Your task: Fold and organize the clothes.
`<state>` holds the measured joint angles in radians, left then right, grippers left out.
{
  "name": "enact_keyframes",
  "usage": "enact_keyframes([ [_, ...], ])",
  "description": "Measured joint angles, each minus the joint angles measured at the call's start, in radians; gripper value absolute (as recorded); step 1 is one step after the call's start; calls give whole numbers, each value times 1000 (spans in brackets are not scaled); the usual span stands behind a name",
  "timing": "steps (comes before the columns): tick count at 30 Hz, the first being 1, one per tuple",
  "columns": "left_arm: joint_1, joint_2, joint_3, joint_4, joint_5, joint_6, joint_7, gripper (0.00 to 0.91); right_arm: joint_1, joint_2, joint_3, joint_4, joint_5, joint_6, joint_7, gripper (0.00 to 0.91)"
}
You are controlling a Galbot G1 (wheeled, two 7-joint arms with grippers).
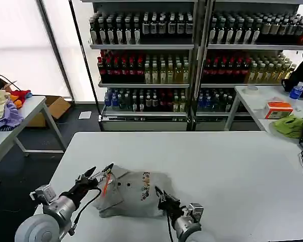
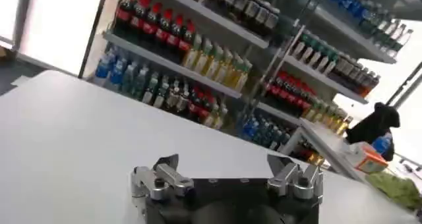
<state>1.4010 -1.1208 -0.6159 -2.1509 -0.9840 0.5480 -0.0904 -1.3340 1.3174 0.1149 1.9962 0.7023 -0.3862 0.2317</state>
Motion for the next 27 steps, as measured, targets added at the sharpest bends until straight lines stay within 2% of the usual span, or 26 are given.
enact_keyframes([
  [11, -7, 18, -29, 27, -5, -1, 13, 907, -27, -98, 138, 26, 26, -87, -46, 0],
  [12, -9, 17, -29, 30, -5, -1, 13, 907, -28, -107, 150, 27, 23, -96, -48, 484],
  [13, -12, 15, -28, 34, -4, -1, 12, 907, -29, -115, 161, 28, 19, -104, -50, 907],
  [17, -24, 13, -22, 40, -4, -1, 8, 907, -38, -136, 198, 33, -34, -108, -78, 907],
  [27, -22, 34, -34, 49, -1, -13, 32, 907, -62, -168, 280, 80, -197, -67, -135, 907],
])
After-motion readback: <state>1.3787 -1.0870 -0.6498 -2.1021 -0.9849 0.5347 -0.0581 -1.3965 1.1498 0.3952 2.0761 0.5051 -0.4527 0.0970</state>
